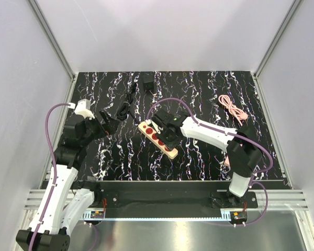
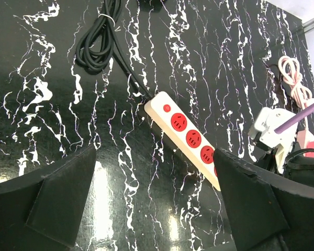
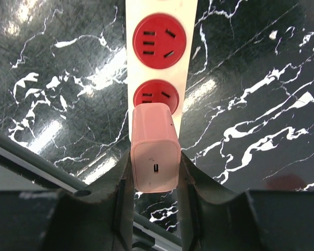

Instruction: Insert the plug

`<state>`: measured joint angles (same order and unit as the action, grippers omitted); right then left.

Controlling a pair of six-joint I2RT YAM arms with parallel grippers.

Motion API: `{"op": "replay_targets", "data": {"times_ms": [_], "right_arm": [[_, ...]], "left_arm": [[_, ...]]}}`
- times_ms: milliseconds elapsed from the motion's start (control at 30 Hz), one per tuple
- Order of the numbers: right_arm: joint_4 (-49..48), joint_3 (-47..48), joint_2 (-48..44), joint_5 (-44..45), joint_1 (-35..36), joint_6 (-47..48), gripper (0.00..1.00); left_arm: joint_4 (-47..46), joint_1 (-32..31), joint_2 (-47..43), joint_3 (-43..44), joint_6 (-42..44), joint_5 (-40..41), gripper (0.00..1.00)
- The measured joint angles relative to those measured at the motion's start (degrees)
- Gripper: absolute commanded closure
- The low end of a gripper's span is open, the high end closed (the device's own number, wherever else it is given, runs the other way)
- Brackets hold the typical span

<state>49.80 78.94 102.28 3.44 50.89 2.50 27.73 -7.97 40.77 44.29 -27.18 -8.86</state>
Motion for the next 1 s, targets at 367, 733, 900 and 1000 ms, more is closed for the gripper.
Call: {"op": "replay_targets", "data": {"times_ms": [367, 733, 900, 1000], "right_arm": [[-2.8, 0.0, 1.8, -1.2, -0.3, 0.1, 1.0], [-4.7, -1.8, 0.9, -1.5, -0.7, -1.7, 1.0], [-5.4, -2.5, 0.7, -1.5, -0.7, -3.5, 1.0], [-5.9, -3.1, 0.3, -1.4, -0.7, -4.2, 1.0]], "left_arm": [[0.0, 0.0, 0.2, 0.0, 0.2, 0.3, 0.01], [0.0, 0.0, 0.3, 0.0, 0.2, 0.5, 0.01], [0.0, 0.0, 0.3, 0.0, 0.2, 0.6, 0.01], [0.0, 0.0, 0.3, 0.0, 0.2, 0.7, 0.01]]}}
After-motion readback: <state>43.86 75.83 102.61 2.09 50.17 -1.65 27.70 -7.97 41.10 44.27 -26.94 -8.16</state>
